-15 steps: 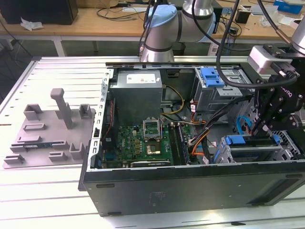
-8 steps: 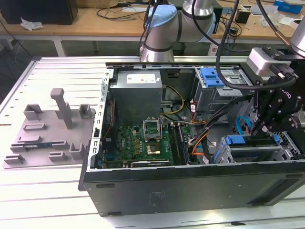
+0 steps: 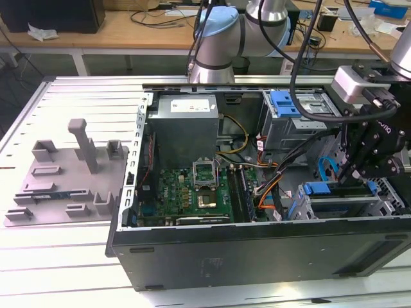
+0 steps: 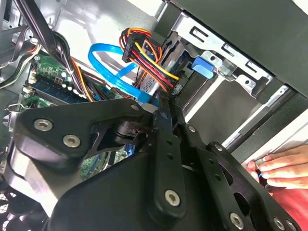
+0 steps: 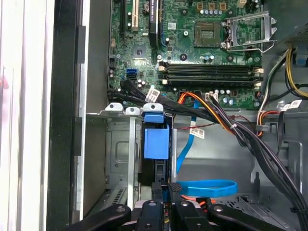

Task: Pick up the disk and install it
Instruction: 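Insert the second disk wire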

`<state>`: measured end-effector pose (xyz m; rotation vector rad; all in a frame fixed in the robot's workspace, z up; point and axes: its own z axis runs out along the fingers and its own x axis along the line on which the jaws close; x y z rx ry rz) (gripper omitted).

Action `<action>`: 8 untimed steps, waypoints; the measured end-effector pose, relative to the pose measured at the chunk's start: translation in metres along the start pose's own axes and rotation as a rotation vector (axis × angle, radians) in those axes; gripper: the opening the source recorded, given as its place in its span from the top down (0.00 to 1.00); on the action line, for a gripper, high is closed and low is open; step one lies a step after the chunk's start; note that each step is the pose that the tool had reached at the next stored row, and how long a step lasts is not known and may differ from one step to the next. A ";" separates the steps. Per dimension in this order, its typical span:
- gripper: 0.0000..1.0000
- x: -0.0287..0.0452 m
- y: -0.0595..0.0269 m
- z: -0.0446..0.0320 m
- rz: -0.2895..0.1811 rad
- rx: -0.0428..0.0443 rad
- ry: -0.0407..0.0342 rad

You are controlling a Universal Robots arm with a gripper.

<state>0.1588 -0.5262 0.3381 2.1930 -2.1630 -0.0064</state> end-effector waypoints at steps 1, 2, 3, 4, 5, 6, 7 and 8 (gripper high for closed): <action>0.84 0.0000 0.0000 0.0007 0.000 0.0000 -0.0001; 0.84 0.0000 0.0000 0.0010 0.000 0.0000 0.0000; 0.84 0.0000 -0.0001 0.0011 0.000 0.0002 0.0003; 0.84 0.0000 -0.0001 0.0015 0.000 0.0004 0.0003; 0.84 -0.0001 -0.0001 0.0021 0.000 0.0009 -0.0001; 0.84 0.0000 -0.0001 0.0024 0.000 0.0016 0.0002; 0.84 0.0000 -0.0001 0.0025 0.000 0.0025 0.0001; 0.84 0.0000 0.0006 0.0027 0.000 0.0035 -0.0001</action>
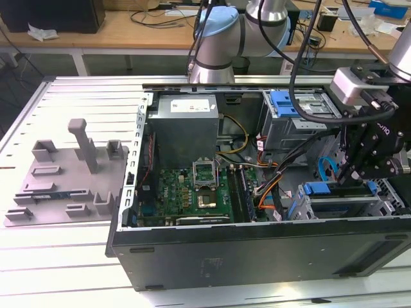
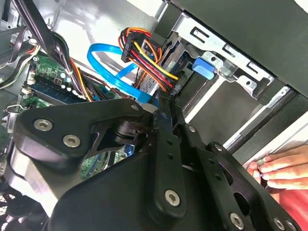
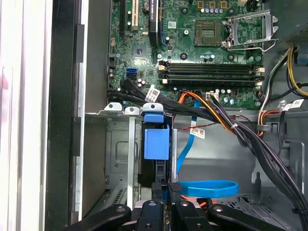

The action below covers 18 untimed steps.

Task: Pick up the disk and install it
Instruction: 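Insert the second disk wire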

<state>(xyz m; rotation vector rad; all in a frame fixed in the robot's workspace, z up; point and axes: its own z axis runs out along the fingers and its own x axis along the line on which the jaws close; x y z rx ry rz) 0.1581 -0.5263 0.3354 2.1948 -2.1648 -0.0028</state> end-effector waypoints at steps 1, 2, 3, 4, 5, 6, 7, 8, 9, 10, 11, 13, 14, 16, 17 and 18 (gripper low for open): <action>0.84 0.0000 0.0006 0.0001 0.000 0.0006 -0.0001; 0.84 0.0000 0.0012 0.0001 0.000 0.0005 -0.0002; 0.82 0.0000 0.0023 0.0002 0.000 0.0009 -0.0005; 0.77 0.0000 0.0027 0.0001 0.000 0.0011 -0.0013; 0.77 0.0000 0.0032 -0.0008 0.000 0.0014 -0.0022; 0.70 0.0001 0.0035 -0.0037 0.000 0.0018 0.0001; 0.70 0.0002 0.0036 -0.0050 0.000 0.0018 -0.0003; 0.70 0.0003 0.0037 -0.0071 0.000 0.0019 -0.0004; 0.70 0.0004 0.0038 -0.0098 0.000 0.0020 0.0002; 0.70 0.0006 0.0041 -0.0150 0.000 0.0020 -0.0001; 0.70 0.0008 0.0043 -0.0201 0.000 0.0022 -0.0001; 0.70 0.0013 0.0049 -0.0312 0.000 0.0029 0.0000; 0.70 0.0014 0.0053 -0.0352 0.000 0.0035 -0.0002; 0.70 0.0020 0.0086 -0.0503 0.000 0.0081 0.0002; 0.70 0.0021 0.0123 -0.0541 0.000 0.0094 0.0012; 0.70 0.0021 0.0157 -0.0554 0.000 0.0100 0.0021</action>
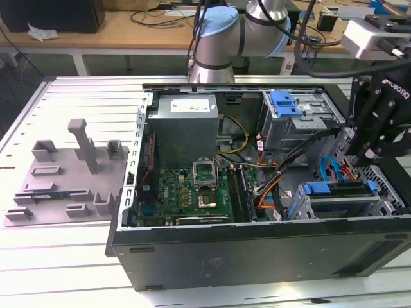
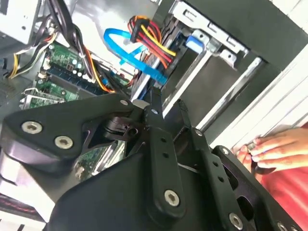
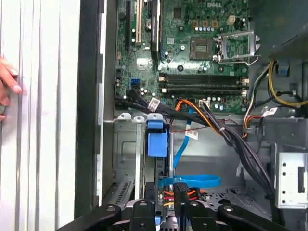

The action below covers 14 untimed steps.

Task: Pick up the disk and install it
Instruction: 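Insert the second disk wire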

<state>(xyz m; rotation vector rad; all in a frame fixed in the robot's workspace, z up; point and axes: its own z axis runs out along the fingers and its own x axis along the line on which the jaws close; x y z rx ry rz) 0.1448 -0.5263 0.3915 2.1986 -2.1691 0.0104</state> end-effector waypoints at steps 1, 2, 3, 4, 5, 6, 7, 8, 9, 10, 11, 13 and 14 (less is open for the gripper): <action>0.70 0.0000 0.0027 -0.0007 0.000 0.0002 0.0015; 0.70 0.0000 0.0075 -0.0012 0.000 0.0007 0.0035; 0.71 -0.0002 0.0110 -0.0012 0.000 0.0015 0.0044; 0.71 -0.0006 0.0137 -0.0013 0.000 0.0027 0.0053; 0.85 -0.0013 0.0171 -0.0014 0.000 0.0046 0.0064; 0.89 -0.0020 0.0192 -0.0013 0.001 0.0061 0.0068; 0.89 -0.0031 0.0217 -0.0013 0.001 0.0079 0.0074; 0.89 -0.0039 0.0233 -0.0013 0.001 0.0092 0.0077; 0.89 -0.0051 0.0257 -0.0012 0.001 0.0109 0.0084; 0.89 -0.0054 0.0263 -0.0012 0.001 0.0113 0.0085; 0.89 -0.0053 0.0264 -0.0012 0.001 0.0116 0.0086; 0.89 -0.0053 0.0266 -0.0013 0.001 0.0124 0.0088; 0.89 -0.0054 0.0267 -0.0012 0.001 0.0126 0.0087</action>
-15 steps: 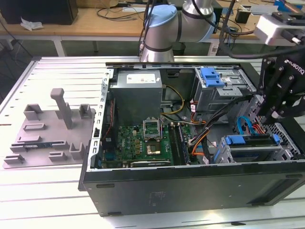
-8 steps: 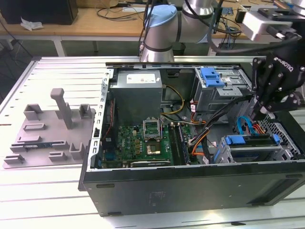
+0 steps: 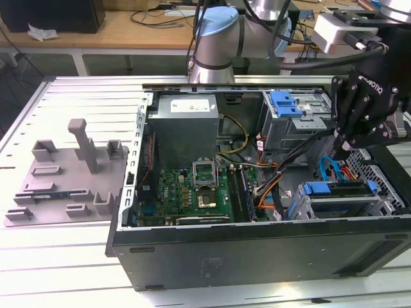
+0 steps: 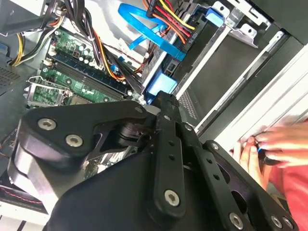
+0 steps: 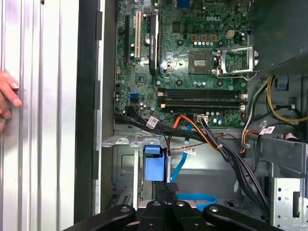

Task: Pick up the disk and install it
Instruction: 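Insert the second disk wire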

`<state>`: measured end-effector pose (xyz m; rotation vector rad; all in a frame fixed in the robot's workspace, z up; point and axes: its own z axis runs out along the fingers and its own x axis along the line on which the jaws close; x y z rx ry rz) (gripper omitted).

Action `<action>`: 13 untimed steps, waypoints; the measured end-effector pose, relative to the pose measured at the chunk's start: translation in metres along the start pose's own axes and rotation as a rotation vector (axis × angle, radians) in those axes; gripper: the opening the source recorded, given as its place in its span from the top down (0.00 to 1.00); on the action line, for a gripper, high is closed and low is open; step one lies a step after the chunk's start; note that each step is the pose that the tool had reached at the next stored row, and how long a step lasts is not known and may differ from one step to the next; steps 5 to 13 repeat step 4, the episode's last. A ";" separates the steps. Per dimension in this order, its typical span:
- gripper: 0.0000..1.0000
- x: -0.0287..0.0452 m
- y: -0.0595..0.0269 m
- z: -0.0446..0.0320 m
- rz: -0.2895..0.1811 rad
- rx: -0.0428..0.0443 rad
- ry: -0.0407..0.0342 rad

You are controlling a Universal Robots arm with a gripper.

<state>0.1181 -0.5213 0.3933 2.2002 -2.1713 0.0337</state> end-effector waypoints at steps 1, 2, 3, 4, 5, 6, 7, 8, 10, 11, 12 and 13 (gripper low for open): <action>0.89 0.0000 0.0003 0.0000 0.000 0.0014 0.0000; 0.89 0.0000 0.0007 0.0000 0.000 0.0030 0.0000; 0.89 0.0000 0.0008 0.0000 0.000 0.0032 0.0000; 0.89 0.0000 0.0009 0.0000 0.000 0.0036 0.0001; 0.89 0.0000 0.0009 0.0000 0.000 0.0036 0.0001; 0.89 0.0000 0.0009 0.0000 0.000 0.0036 0.0001; 0.89 0.0000 0.0009 0.0000 0.000 0.0036 0.0001; 0.89 0.0000 0.0009 0.0000 0.000 0.0036 0.0001; 0.89 0.0000 0.0009 0.0000 0.000 0.0036 0.0001; 0.89 0.0000 0.0009 0.0000 0.000 0.0036 0.0001; 0.89 0.0000 0.0009 0.0000 0.000 0.0036 0.0001; 0.89 0.0000 0.0009 0.0000 0.000 0.0036 0.0001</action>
